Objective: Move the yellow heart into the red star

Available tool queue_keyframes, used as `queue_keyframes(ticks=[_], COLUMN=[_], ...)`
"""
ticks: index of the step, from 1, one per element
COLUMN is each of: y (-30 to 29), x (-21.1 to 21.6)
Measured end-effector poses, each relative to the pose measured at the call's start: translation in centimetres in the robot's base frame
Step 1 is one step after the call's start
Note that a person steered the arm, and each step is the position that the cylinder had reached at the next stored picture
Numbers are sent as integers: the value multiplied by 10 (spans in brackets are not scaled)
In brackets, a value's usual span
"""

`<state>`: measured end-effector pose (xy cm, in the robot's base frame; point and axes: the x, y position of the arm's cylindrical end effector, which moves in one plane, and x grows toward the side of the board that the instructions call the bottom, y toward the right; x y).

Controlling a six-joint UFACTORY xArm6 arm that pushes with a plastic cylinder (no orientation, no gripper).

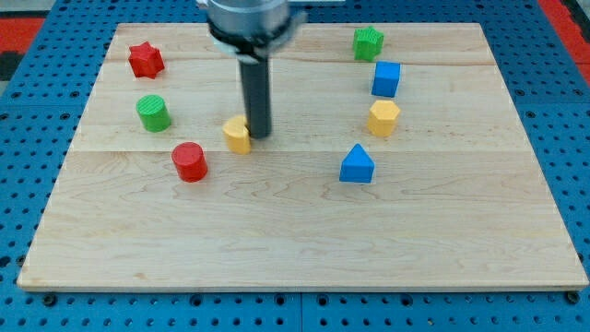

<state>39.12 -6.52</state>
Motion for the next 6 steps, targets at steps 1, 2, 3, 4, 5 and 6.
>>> queue_keyframes(ticks=[1, 2, 3, 4, 5, 6], y=[-19, 36, 6, -76, -99, -107], x=[-28, 18, 37, -13, -66, -109])
